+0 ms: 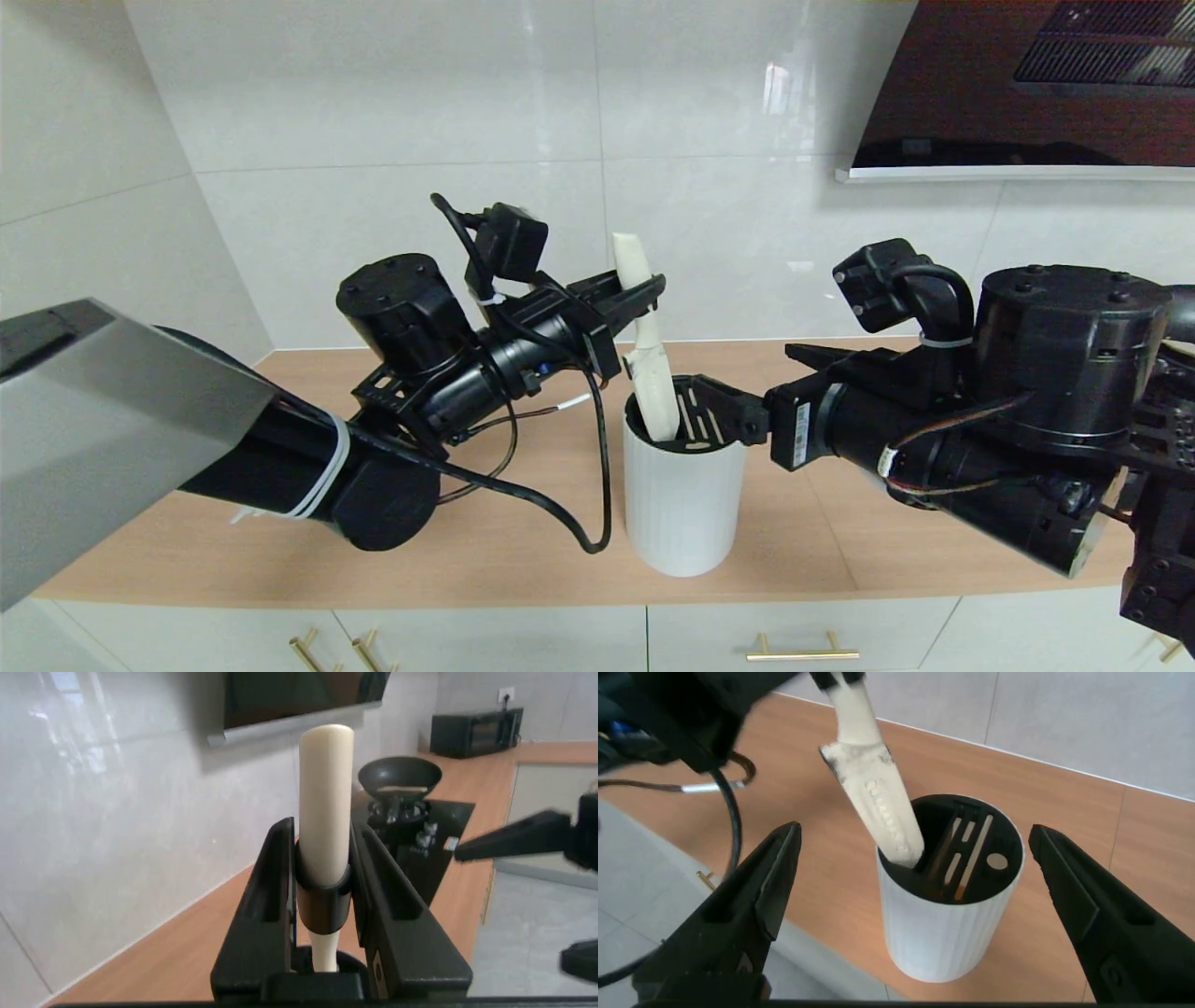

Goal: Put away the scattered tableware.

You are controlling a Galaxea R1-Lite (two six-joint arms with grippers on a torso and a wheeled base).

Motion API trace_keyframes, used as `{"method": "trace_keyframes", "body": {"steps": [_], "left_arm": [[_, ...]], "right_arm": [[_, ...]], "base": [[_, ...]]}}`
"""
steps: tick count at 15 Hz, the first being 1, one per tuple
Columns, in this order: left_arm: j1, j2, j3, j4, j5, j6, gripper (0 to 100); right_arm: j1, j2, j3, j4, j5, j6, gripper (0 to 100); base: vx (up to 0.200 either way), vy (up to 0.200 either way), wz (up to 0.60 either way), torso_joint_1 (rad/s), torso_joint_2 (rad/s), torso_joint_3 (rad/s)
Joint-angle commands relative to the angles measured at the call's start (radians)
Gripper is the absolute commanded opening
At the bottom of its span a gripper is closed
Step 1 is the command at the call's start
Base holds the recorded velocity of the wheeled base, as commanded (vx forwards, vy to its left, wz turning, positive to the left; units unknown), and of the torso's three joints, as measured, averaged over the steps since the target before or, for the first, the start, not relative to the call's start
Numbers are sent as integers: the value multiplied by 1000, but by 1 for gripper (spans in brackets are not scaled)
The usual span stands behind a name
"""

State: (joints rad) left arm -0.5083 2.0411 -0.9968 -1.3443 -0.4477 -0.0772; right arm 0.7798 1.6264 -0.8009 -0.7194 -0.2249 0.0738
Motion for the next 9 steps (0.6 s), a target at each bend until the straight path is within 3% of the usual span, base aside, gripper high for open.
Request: {"method": "trace_keyframes", "body": {"steps": [1,9], "left_arm": [[-9,31,-5,-1,0,1,0],[-22,123,-26,-4,1,2,0]], "right_arm": [[1,3,0,0,-1,0,100],[1,3,0,0,-1,0,100]], "base": [[0,0,0,0,0,0],[0,0,0,0,0,0]]}}
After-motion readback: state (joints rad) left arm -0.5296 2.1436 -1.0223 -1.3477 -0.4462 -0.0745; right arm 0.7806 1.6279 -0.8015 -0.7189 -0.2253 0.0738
